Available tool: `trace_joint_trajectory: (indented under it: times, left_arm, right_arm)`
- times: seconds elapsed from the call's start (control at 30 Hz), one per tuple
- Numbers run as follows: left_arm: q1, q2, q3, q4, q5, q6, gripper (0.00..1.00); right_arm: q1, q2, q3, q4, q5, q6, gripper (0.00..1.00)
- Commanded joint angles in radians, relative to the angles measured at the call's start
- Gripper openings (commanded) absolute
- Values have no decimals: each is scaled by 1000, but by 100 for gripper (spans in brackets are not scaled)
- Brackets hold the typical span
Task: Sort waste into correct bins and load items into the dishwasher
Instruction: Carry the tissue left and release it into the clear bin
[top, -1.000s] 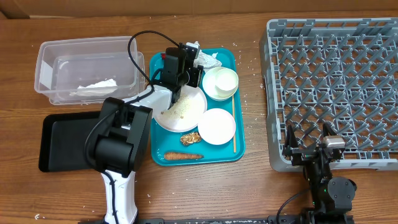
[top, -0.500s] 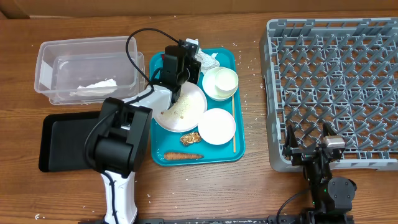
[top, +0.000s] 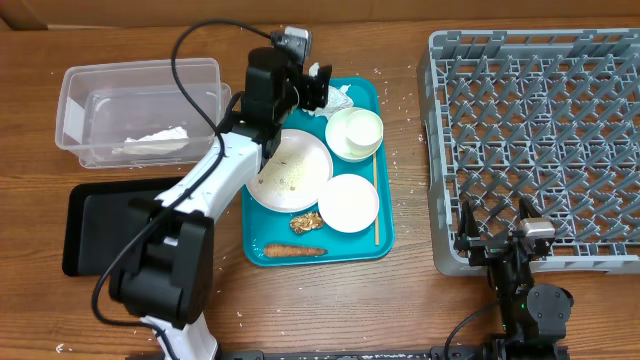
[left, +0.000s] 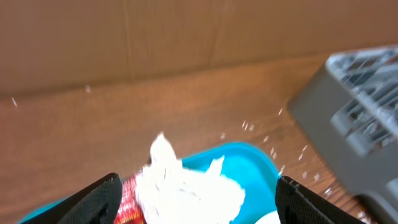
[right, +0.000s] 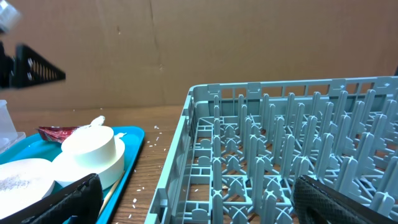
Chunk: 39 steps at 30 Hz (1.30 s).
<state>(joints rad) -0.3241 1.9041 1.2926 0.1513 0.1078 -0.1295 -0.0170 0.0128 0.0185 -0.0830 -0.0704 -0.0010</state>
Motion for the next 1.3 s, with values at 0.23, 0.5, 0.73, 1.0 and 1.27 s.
trace_joint_trajectory:
  times: [0.23, 0.5, 0.73, 1.0, 1.27]
  left_arm:
    - [-3, 232, -5, 65, -9, -16, 79]
    - [-3, 271, -5, 87, -14, -1, 57]
    - [-3, 269, -4, 114, -11, 3, 16]
    - [-4, 136, -1, 94, -3, 2, 4]
    - [-3, -93, -1, 70, -9, -6, 4]
  right_arm:
    - [8, -10, -10, 3, 6, -7, 100]
    - [8, -10, -10, 3, 6, -7, 100]
    - [8, -10, -10, 3, 6, -7, 100]
    - [8, -10, -10, 3, 6, -7, 100]
    - [8, -10, -10, 3, 6, -7, 100]
